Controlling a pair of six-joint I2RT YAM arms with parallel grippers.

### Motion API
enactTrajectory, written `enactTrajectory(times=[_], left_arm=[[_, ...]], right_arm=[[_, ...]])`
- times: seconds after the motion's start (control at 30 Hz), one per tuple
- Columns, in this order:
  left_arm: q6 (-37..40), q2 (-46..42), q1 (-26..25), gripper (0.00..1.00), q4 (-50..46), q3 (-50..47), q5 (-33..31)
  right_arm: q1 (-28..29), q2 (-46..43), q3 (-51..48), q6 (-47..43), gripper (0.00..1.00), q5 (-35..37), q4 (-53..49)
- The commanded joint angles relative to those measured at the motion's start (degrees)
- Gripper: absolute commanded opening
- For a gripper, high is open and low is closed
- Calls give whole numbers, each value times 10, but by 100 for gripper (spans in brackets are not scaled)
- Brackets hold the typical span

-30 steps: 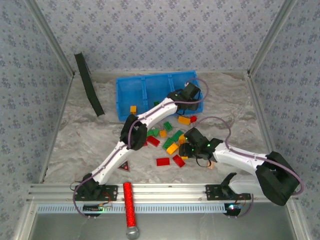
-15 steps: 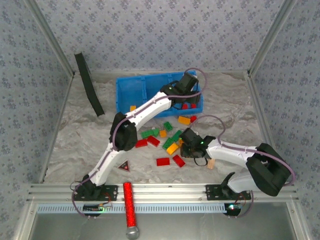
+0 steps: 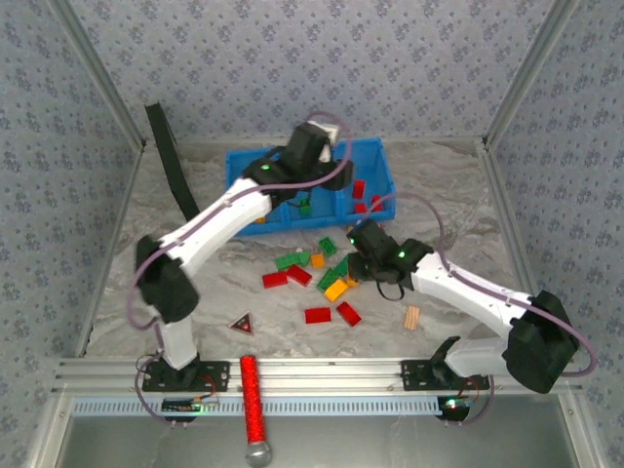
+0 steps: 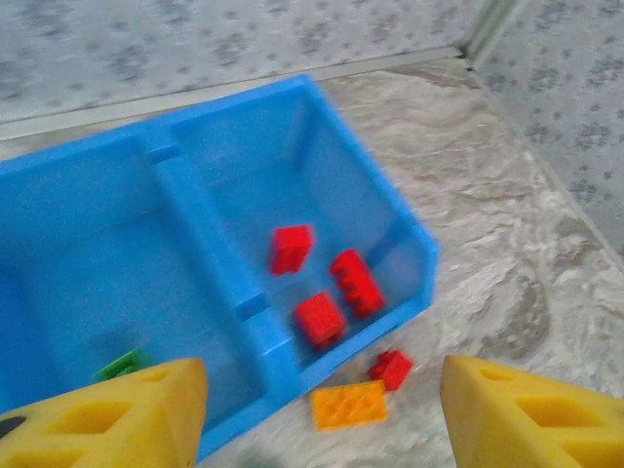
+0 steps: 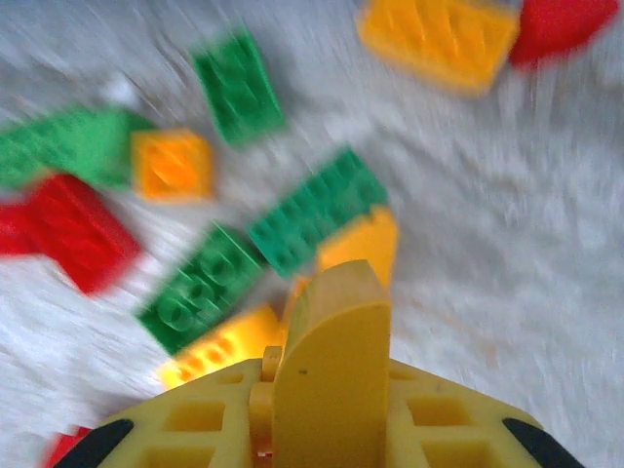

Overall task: Sort the legos into containers by color
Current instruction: Place the lego in the container.

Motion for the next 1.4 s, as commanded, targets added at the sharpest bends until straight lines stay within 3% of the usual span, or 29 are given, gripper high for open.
enactTrajectory(times=[0.0,0.33,0.63,0.97,1.13,1.37], left_arm=[[-11,-105,33,66,32,-104,-12],[-58,-370,68,68,-38,-323,-65],[-116,-530,69,70,-115,-455,-47],[-187,-617,69,71,-133,-561,12],[-216,-651,69,71,-140,-587,7],[-232,-682,69,73,-190,-592,2]], right_arm=[[-3,36,94,-91,21,23,-31],[-2,284,414,-216,21,-17,14],[13,493,652,-265,22,-50,5],[32,652,807,-322,24,-51,5],[34,713,877,-329,25,-54,-28],[36,741,885,-284,27,-66,-59]])
